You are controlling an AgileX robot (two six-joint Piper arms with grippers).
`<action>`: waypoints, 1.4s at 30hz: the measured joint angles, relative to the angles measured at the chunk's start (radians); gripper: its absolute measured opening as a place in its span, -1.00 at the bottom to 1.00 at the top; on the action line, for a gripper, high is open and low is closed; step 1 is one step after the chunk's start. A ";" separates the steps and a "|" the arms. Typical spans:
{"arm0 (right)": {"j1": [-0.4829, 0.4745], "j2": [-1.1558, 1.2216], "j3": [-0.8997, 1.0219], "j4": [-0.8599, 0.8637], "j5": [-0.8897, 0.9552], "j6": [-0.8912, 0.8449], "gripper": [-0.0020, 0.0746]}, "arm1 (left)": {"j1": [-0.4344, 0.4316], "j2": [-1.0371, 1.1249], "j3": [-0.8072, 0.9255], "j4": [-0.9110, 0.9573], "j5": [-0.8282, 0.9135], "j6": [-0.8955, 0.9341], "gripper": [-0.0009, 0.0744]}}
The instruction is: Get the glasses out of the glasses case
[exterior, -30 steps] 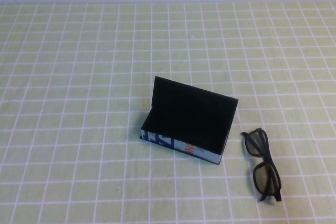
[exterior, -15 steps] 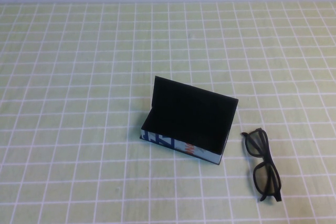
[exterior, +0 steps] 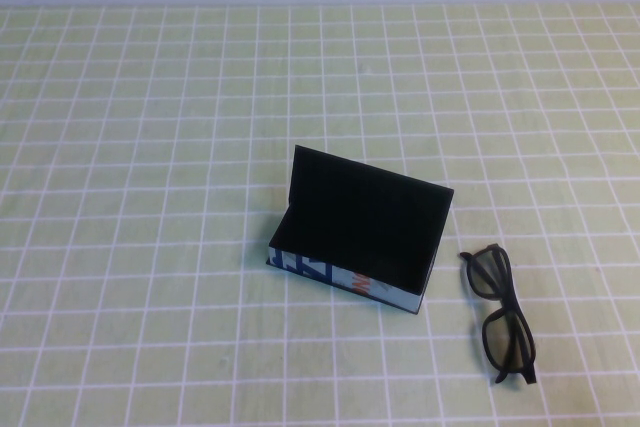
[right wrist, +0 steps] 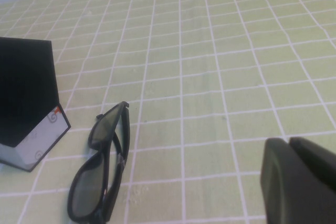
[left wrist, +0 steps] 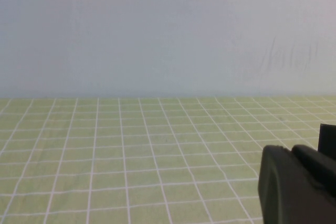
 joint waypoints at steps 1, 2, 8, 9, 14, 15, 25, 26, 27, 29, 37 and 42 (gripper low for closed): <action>0.000 0.000 0.000 0.000 0.000 0.000 -0.99 | 0.000 0.000 0.000 0.000 0.000 0.000 -0.99; 0.000 0.000 0.000 0.000 0.000 0.000 -0.99 | 0.000 0.000 0.000 0.000 0.000 0.000 -0.99; 0.000 0.000 0.000 0.000 0.000 0.000 -0.99 | 0.000 0.000 0.000 0.000 0.000 0.000 -0.99; 0.000 0.000 0.000 0.000 0.000 0.000 -0.99 | 0.000 0.000 0.000 0.000 0.000 0.000 -0.99; 0.000 0.000 0.000 0.000 0.000 0.000 -0.99 | 0.000 0.000 0.000 0.000 0.000 0.000 -0.99; 0.000 0.000 0.000 0.000 0.000 0.000 -0.99 | 0.000 0.000 0.000 0.000 0.000 0.000 -0.99; 0.000 0.000 0.000 0.000 0.000 0.000 -0.99 | 0.000 0.000 0.000 0.079 -0.006 -0.023 -0.99; 0.000 0.000 0.000 0.000 0.000 0.000 -0.99 | 0.000 0.000 0.000 0.154 -0.006 -0.076 -0.99; 0.000 0.000 0.000 0.000 0.000 0.000 -0.99 | 0.000 0.000 -0.004 0.252 -0.006 -0.164 -0.99; 0.000 0.000 0.000 0.000 0.000 0.000 -0.99 | 0.000 0.000 -0.031 0.471 -0.019 -0.422 -0.99; 0.000 0.000 0.000 0.000 0.000 0.000 -0.99 | 0.000 0.000 -0.059 1.355 -0.110 -1.334 -0.99; 0.000 0.000 0.000 0.000 0.000 0.000 -0.99 | 0.000 0.000 -0.003 1.431 -0.134 -1.423 -0.99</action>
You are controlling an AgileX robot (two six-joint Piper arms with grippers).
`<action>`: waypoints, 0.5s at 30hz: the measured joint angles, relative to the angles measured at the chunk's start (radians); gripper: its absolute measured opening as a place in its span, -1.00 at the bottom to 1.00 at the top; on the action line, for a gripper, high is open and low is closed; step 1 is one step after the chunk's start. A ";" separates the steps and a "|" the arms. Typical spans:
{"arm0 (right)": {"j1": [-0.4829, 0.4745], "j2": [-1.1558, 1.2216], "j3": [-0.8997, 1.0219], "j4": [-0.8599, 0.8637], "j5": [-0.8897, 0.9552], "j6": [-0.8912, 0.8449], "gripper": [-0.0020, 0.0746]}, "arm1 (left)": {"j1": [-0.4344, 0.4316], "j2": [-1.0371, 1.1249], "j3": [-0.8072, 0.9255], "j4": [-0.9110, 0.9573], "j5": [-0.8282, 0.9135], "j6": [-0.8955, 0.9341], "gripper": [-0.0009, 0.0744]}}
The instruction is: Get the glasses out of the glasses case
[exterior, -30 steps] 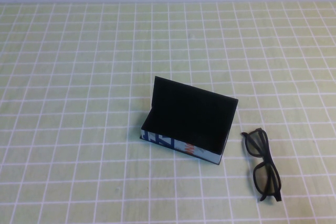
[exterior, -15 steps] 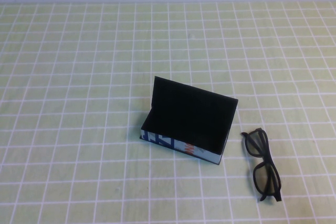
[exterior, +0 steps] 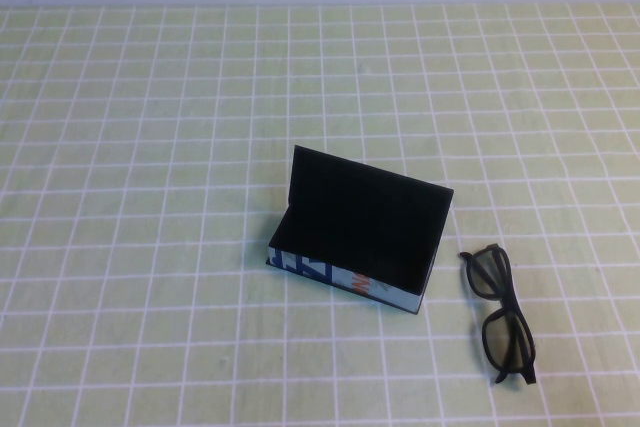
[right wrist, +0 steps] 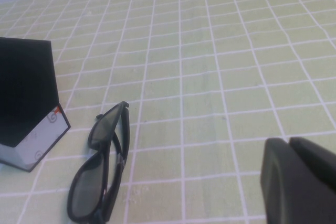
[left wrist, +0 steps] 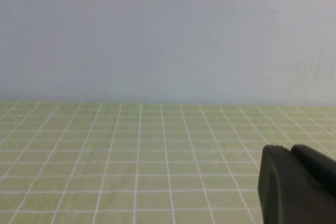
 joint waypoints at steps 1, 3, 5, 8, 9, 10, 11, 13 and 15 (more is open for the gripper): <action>0.000 0.000 0.000 0.000 0.000 0.000 -0.99 | 0.000 0.000 0.002 0.011 0.009 -0.004 -0.99; 0.000 0.000 0.000 0.000 0.000 0.000 -0.99 | 0.000 0.000 0.002 0.038 0.033 -0.008 -0.99; 0.000 0.000 0.000 0.000 0.000 0.000 -0.99 | 0.000 0.000 0.002 0.063 0.065 -0.011 -0.99; 0.000 0.000 0.000 0.000 0.000 0.000 -0.99 | 0.000 0.000 0.002 0.081 0.165 -0.011 -0.99; 0.000 0.000 0.000 0.000 0.000 0.000 -0.99 | 0.000 0.000 0.002 0.084 0.207 -0.013 -0.99; 0.000 0.000 0.000 0.000 0.002 0.000 -0.99 | 0.000 0.000 0.003 0.085 0.241 -0.013 -0.99; 0.000 0.000 0.000 0.000 0.002 0.000 -0.99 | 0.000 0.000 0.002 0.088 0.284 -0.013 -0.99; 0.000 0.000 0.000 0.000 0.002 0.000 -0.99 | 0.000 0.000 0.004 0.090 0.350 -0.013 -0.99; 0.000 0.000 0.000 0.000 0.002 0.000 -0.99 | 0.000 -0.002 0.004 0.090 0.370 -0.017 -0.99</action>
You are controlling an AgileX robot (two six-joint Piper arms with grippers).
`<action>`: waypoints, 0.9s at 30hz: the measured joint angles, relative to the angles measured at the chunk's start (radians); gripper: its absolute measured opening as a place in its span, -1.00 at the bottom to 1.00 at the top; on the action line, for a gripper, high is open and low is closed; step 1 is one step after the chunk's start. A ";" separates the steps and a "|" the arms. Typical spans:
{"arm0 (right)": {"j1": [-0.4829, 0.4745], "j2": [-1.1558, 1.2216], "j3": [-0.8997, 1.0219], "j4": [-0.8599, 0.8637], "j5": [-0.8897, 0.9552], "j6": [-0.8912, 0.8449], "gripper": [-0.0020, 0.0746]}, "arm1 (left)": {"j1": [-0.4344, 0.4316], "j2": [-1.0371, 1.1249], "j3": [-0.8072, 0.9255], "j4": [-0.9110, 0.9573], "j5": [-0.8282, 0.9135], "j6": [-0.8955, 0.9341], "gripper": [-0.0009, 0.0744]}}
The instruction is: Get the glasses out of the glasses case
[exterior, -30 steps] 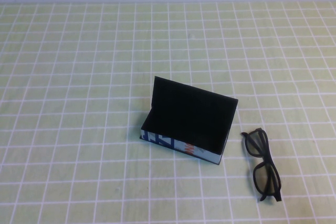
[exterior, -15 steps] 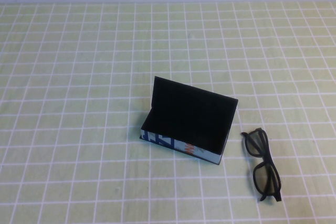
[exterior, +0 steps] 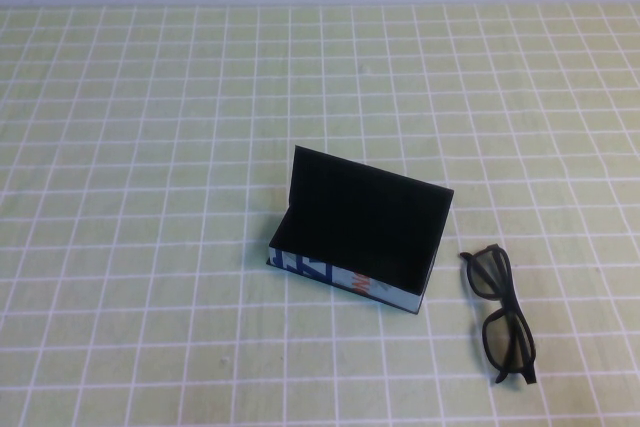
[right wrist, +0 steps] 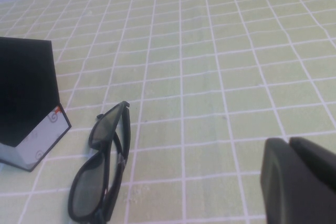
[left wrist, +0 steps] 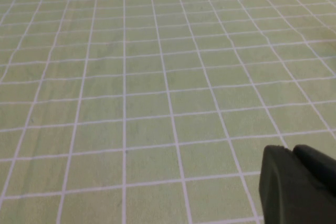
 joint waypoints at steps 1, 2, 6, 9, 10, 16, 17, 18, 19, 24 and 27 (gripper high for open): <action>0.000 0.000 0.000 0.000 0.000 0.000 -0.99 | 0.000 0.000 0.000 0.000 0.002 0.000 -0.99; 0.000 0.000 0.000 0.000 0.000 0.000 -0.99 | 0.000 0.000 0.000 0.000 0.004 0.000 -0.99; 0.000 0.000 0.000 0.000 0.000 0.000 -0.99 | 0.000 0.000 -0.002 0.000 0.009 -0.001 -0.99; 0.000 0.000 0.000 0.000 0.000 0.000 -0.99 | 0.000 0.000 -0.002 0.000 0.010 -0.002 -0.99; 0.000 0.000 0.000 0.000 0.000 0.000 -0.99 | 0.000 0.000 -0.002 0.000 0.010 -0.002 -0.99; 0.000 0.000 0.000 0.000 0.000 -0.002 -0.99 | 0.000 0.000 -0.002 0.000 0.010 -0.002 -0.99; 0.000 0.000 0.000 0.000 0.000 -0.002 -0.99 | 0.000 0.000 -0.002 0.000 0.010 -0.002 -0.99; 0.000 0.000 0.000 0.000 0.000 -0.002 -0.99 | 0.000 0.000 -0.002 0.000 0.010 -0.002 -0.99; 0.000 0.000 0.000 0.000 0.000 -0.002 -0.99 | 0.000 0.000 -0.002 0.000 0.010 -0.002 -0.99; 0.000 0.000 0.000 0.000 0.000 -0.002 -0.99 | 0.000 0.000 -0.002 0.000 0.010 -0.002 -0.99; 0.000 0.000 0.000 0.000 0.000 -0.002 -0.99 | 0.000 0.000 -0.002 0.000 0.010 -0.002 -0.99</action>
